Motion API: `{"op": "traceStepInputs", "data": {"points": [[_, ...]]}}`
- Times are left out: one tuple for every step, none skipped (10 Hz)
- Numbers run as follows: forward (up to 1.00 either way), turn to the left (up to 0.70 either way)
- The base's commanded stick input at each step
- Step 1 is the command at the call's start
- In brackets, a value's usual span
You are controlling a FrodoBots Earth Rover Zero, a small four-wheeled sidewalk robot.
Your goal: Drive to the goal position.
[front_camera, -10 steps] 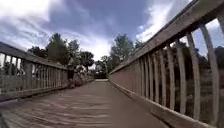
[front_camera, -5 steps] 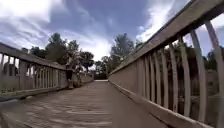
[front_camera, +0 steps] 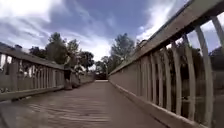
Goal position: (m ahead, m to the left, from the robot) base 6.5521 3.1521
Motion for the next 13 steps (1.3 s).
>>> {"op": "traceStepInputs", "data": {"points": [[0.45,0.14],[0.45,0.01],[0.45,0.00],[0.45,0.00],[0.45,0.00],[0.45,0.00],[0.45,0.00],[0.45,0.00],[0.45,0.00],[0.45,0.00],[0.45,0.00],[0.45,0.00],[0.45,0.00]]}}
